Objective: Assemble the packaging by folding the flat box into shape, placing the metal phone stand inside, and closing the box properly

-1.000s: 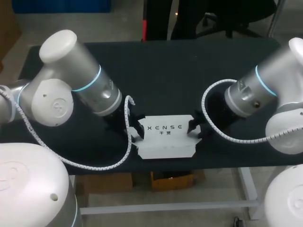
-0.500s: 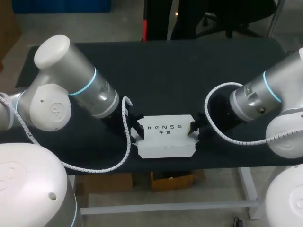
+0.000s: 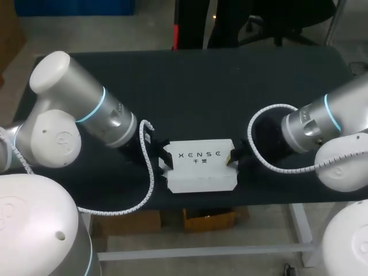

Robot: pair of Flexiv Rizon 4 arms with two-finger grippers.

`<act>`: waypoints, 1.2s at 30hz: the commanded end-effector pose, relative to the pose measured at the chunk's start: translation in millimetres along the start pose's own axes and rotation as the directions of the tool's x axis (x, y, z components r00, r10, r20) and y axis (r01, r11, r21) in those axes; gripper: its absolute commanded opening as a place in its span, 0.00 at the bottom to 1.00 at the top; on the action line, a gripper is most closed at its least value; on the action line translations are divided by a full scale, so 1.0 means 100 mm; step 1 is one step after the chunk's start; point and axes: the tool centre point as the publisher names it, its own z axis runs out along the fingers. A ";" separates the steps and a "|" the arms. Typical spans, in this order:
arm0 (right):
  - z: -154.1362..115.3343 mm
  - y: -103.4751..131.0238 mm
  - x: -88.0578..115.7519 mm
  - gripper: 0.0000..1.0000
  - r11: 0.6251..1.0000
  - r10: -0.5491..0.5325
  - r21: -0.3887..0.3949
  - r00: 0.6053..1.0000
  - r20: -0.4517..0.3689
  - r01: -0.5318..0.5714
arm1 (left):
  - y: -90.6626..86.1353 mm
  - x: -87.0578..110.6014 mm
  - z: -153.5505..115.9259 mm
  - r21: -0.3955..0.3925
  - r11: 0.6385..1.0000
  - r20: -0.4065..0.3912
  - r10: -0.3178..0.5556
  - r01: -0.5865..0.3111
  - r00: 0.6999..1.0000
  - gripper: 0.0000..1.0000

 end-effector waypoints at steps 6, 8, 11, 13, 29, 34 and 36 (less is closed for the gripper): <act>0.10 0.00 -0.05 0.47 1.000 0.001 -0.001 1.000 -0.031 -0.001 | -0.03 -0.02 0.09 -0.028 1.000 -0.046 0.008 -0.010 0.999 0.38; 0.10 -0.01 -0.05 0.47 1.000 0.001 -0.001 0.999 -0.033 -0.001 | -0.04 -0.01 0.10 -0.033 0.999 -0.056 0.005 -0.007 0.998 0.38; 0.10 0.00 -0.05 0.47 1.000 0.000 0.000 0.999 -0.038 0.000 | -0.04 0.00 0.11 -0.038 0.999 -0.068 -0.002 -0.001 0.998 0.37; 0.10 0.01 -0.05 0.47 1.000 -0.001 -0.001 0.999 -0.041 0.001 | -0.05 0.00 0.12 -0.043 0.999 -0.078 -0.007 0.004 0.997 0.38; 0.06 0.02 0.00 0.47 1.000 -0.013 0.000 0.998 -0.060 0.013 | -0.06 0.04 0.17 -0.058 0.998 -0.109 -0.026 0.019 0.994 0.41; 0.06 0.02 0.00 0.46 1.000 -0.013 0.001 0.998 -0.063 0.014 | -0.07 0.03 0.20 -0.060 0.998 -0.112 -0.032 0.026 0.993 0.43; 0.06 0.02 0.00 0.46 1.000 -0.014 0.002 0.998 -0.064 0.014 | -0.08 0.03 0.20 -0.062 0.998 -0.124 -0.033 0.026 0.992 0.44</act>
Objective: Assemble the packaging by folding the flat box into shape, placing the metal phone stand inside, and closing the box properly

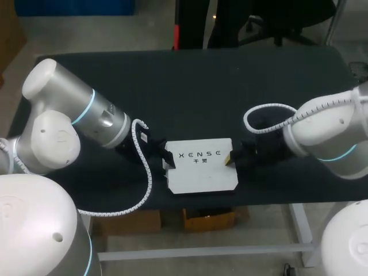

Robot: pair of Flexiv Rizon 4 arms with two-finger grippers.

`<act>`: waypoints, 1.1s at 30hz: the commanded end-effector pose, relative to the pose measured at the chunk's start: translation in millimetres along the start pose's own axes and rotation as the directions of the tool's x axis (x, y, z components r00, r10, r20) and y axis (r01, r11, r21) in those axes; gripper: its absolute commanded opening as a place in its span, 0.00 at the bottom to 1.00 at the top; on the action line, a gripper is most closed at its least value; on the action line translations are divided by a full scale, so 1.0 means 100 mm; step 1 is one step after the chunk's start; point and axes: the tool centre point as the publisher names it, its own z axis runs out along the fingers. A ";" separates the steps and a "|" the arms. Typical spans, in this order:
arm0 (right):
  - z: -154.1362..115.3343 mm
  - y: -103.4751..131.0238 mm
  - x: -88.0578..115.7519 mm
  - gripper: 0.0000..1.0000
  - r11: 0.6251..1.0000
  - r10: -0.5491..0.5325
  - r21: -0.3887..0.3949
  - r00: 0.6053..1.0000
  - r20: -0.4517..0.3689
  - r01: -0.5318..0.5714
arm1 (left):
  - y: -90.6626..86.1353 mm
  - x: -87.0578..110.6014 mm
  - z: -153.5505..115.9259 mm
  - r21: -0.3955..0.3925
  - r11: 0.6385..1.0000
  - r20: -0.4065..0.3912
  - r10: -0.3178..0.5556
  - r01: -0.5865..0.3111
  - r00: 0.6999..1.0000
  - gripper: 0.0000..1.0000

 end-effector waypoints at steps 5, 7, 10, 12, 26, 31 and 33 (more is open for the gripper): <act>-0.02 0.00 0.00 0.46 1.000 -0.001 0.006 1.000 -0.012 0.001 | -0.04 -0.01 0.13 0.001 1.000 -0.021 0.003 -0.003 1.000 0.45; -0.02 0.00 0.00 0.46 1.000 -0.001 0.007 1.000 -0.014 0.001 | -0.03 -0.02 0.13 0.001 1.000 -0.031 0.005 -0.005 1.000 0.46; -0.02 0.00 0.01 0.45 1.000 -0.002 0.009 1.000 -0.017 0.002 | -0.03 -0.02 0.14 -0.005 1.000 -0.050 0.008 -0.009 0.999 0.47; -0.02 0.00 0.01 0.45 1.000 -0.004 0.010 1.000 -0.018 0.004 | -0.04 -0.03 0.14 -0.011 1.000 -0.061 0.008 -0.008 0.998 0.47; -0.09 0.01 0.06 0.46 1.000 -0.007 0.015 1.000 -0.022 0.007 | -0.03 0.09 0.05 -0.017 1.000 -0.072 0.003 -0.004 0.997 0.46; -0.09 0.01 0.04 0.46 1.000 -0.002 0.023 1.000 -0.027 0.003 | -0.03 0.14 0.02 -0.014 1.000 -0.059 0.002 -0.003 0.998 0.45; -0.09 0.01 0.04 0.46 1.000 0.000 0.026 1.000 -0.029 0.001 | -0.03 0.16 0.01 -0.014 1.000 -0.053 -0.001 0.000 0.999 0.45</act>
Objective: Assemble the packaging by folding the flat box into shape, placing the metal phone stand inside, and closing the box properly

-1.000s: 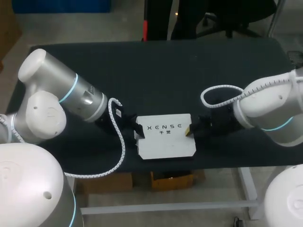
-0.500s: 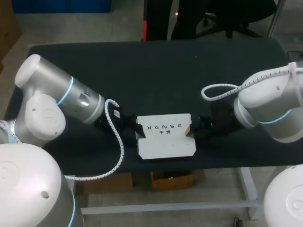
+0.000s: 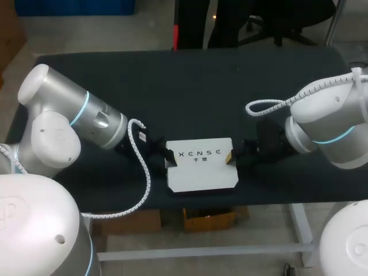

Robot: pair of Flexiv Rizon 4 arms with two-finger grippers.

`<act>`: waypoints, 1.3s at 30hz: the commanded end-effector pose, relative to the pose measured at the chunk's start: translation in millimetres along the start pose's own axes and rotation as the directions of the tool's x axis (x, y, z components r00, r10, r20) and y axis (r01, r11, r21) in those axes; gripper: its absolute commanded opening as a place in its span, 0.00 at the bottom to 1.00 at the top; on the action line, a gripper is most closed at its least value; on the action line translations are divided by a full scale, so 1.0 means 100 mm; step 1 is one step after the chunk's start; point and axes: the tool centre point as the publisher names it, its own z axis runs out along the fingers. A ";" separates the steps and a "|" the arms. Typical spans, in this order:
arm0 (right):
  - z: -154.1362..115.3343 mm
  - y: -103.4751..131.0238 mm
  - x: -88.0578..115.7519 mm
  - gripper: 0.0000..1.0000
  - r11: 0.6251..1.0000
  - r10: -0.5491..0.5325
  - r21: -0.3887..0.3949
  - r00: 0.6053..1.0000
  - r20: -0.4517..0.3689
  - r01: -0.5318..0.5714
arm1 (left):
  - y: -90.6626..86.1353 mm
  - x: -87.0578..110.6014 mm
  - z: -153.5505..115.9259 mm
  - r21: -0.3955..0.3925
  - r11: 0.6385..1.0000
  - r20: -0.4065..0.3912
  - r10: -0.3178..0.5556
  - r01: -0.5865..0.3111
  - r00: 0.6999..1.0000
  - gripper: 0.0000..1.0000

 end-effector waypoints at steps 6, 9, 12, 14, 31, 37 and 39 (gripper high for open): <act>-0.05 0.03 0.00 0.46 1.000 0.004 0.013 1.000 -0.014 -0.004 | -0.02 0.12 -0.02 0.000 1.000 0.024 -0.013 0.013 1.000 0.46; -0.06 0.04 0.01 0.46 1.000 0.006 0.018 1.000 -0.015 -0.006 | -0.04 0.15 -0.05 -0.004 1.000 0.024 -0.022 0.023 0.999 0.45; -0.05 0.05 0.02 0.46 1.000 0.006 0.023 1.000 -0.017 -0.006 | -0.05 0.17 -0.06 -0.006 1.000 0.023 -0.028 0.028 0.999 0.45; -0.05 0.05 0.03 0.46 1.000 0.007 0.027 1.000 -0.019 -0.007 | -0.07 0.18 -0.06 -0.009 0.999 0.022 -0.035 0.035 0.999 0.45; -0.12 0.14 0.15 0.45 0.998 0.021 0.058 1.000 -0.020 -0.020 | -0.13 0.28 -0.15 -0.029 0.997 0.018 -0.064 0.065 0.998 0.46; -0.14 0.17 0.18 0.46 0.996 0.045 0.084 0.999 -0.019 -0.043 | -0.16 0.30 -0.16 -0.040 0.996 0.020 -0.081 0.081 0.997 0.45; -0.15 0.18 0.19 0.45 0.995 0.048 0.088 0.999 -0.017 -0.047 | -0.17 0.31 -0.16 -0.045 0.995 0.021 -0.084 0.085 0.996 0.45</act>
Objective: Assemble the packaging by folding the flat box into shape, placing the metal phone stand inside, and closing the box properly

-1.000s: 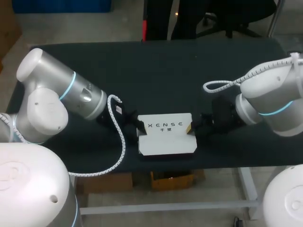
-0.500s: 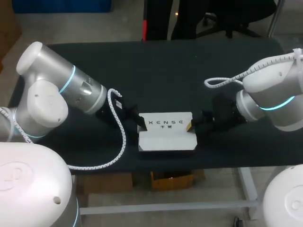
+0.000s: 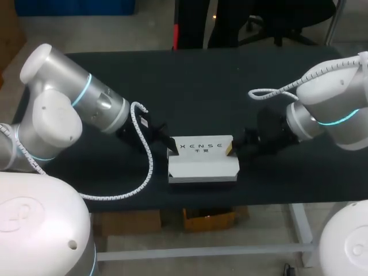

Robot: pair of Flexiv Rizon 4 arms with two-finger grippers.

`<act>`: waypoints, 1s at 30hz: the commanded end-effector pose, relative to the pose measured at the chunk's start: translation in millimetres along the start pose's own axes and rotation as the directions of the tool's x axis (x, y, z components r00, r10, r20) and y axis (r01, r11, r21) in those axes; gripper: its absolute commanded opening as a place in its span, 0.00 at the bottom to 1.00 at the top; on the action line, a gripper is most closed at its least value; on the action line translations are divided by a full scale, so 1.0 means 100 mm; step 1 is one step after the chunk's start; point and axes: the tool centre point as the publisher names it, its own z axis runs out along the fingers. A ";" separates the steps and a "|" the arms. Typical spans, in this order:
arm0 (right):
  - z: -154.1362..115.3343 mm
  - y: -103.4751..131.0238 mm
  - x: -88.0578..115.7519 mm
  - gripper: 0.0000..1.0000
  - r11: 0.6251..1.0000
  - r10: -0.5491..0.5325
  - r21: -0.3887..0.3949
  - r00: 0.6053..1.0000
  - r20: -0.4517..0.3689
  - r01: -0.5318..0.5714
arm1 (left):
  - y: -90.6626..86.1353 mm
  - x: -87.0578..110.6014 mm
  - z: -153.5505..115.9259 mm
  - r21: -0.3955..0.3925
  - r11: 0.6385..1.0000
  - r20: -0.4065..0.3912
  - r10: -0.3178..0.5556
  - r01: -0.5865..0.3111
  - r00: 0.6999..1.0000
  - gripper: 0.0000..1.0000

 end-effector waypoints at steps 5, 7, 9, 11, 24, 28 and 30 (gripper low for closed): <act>-0.04 0.06 0.08 0.45 0.999 0.019 0.033 1.000 0.007 -0.019 | -0.04 0.08 0.00 -0.017 1.000 0.012 -0.008 0.009 1.000 0.45; -0.05 0.07 0.08 0.45 0.998 0.032 0.046 0.999 0.008 -0.032 | -0.05 0.09 0.00 -0.023 1.000 0.011 -0.014 0.015 1.000 0.45; -0.05 0.07 0.09 0.45 0.998 0.037 0.051 0.999 0.011 -0.038 | -0.06 0.10 -0.01 -0.026 0.999 0.010 -0.018 0.018 1.000 0.45; -0.05 0.08 0.10 0.45 0.997 0.044 0.058 0.999 0.014 -0.044 | -0.06 0.11 -0.01 -0.032 0.999 0.008 -0.023 0.023 1.000 0.45; -0.10 0.13 0.15 0.45 0.991 0.088 0.103 0.996 0.023 -0.090 | -0.11 0.15 -0.04 -0.075 0.995 0.001 -0.073 0.073 0.997 0.45; -0.12 0.15 0.17 0.46 0.987 0.104 0.119 0.994 0.028 -0.107 | -0.13 0.16 -0.04 -0.089 0.992 -0.002 -0.091 0.091 0.996 0.45; -0.12 0.16 0.18 0.46 0.985 0.110 0.128 0.993 0.031 -0.113 | -0.14 0.16 -0.05 -0.095 0.991 -0.003 -0.098 0.097 0.995 0.45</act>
